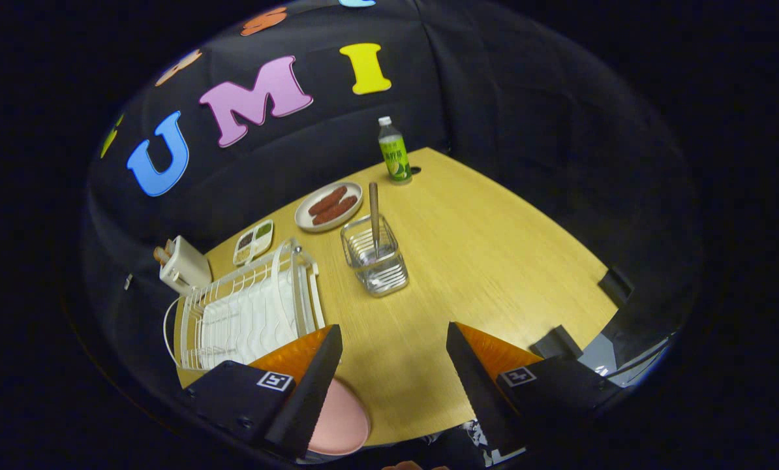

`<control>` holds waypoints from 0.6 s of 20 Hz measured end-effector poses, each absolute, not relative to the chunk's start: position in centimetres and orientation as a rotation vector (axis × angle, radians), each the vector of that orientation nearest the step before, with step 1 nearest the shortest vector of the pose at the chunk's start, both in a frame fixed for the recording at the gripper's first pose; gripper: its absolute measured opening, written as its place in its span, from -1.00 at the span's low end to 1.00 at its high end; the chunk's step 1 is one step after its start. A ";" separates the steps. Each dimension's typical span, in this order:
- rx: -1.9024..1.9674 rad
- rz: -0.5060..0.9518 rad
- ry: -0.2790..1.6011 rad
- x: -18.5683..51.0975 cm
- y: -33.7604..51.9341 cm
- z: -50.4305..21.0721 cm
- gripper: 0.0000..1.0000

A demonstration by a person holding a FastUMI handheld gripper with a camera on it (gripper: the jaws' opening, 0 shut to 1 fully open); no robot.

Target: Take the plate from the dish rack, then take the spoon from the basket and place it into the plate.

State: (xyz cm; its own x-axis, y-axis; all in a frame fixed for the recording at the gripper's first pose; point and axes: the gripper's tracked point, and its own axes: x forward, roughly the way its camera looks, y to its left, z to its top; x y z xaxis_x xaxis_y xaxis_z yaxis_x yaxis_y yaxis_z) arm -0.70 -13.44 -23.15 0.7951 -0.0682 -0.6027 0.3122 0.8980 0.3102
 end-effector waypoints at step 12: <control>0.289 -0.143 0.371 15.3 -15.9 -25.9 0.97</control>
State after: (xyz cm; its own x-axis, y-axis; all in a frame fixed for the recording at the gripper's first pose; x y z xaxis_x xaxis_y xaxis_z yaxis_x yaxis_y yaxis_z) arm 15.26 -15.94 -25.86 0.9224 -0.0851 -0.3766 0.1902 0.9490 0.2515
